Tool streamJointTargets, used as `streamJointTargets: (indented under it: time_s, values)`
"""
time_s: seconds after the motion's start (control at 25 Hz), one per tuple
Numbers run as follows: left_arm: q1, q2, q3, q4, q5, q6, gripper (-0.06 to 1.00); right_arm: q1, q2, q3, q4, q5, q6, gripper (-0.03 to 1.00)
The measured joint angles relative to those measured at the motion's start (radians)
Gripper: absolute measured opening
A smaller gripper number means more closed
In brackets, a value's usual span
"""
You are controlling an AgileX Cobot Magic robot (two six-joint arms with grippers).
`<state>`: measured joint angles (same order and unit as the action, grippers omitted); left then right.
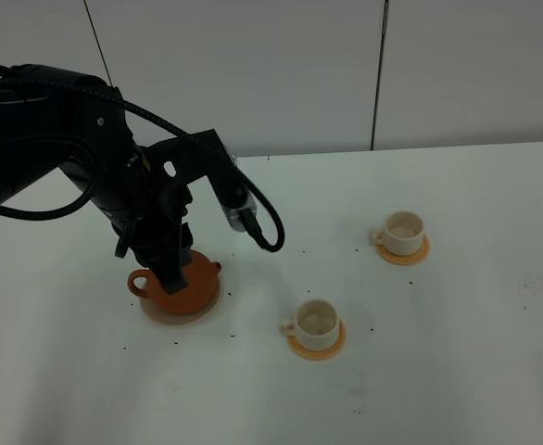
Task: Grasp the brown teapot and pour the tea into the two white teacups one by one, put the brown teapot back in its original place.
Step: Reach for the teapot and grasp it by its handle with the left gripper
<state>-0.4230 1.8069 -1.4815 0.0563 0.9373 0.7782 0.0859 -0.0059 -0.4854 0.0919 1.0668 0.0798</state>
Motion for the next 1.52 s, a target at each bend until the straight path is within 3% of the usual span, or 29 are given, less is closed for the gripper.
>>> streamJointTargets:
  time_s: [0.4, 0.72, 0.92, 1.24, 1.52]
  values:
    - [0.000, 0.000, -0.001, 0.013, -0.014, 0.228, 0.31, 0.000, 0.000, 0.000, 0.000, 0.000, 0.000, 0.24]
    - [0.000, 0.000, -0.001, 0.132, 0.103, 0.350, 0.20, 0.000, 0.000, 0.000, 0.000, 0.000, 0.000, 0.24]
    - [0.022, 0.000, -0.001, 0.157, 0.114, 0.349, 0.18, 0.000, 0.000, 0.000, 0.000, 0.000, 0.000, 0.24]
    - [0.106, 0.000, -0.001, 0.057, 0.110, 0.310, 0.21, 0.000, 0.000, 0.000, 0.000, 0.000, 0.000, 0.24]
    - [0.132, 0.004, -0.001, 0.042, 0.072, 0.308, 0.37, 0.000, 0.000, 0.000, 0.000, 0.000, 0.000, 0.24]
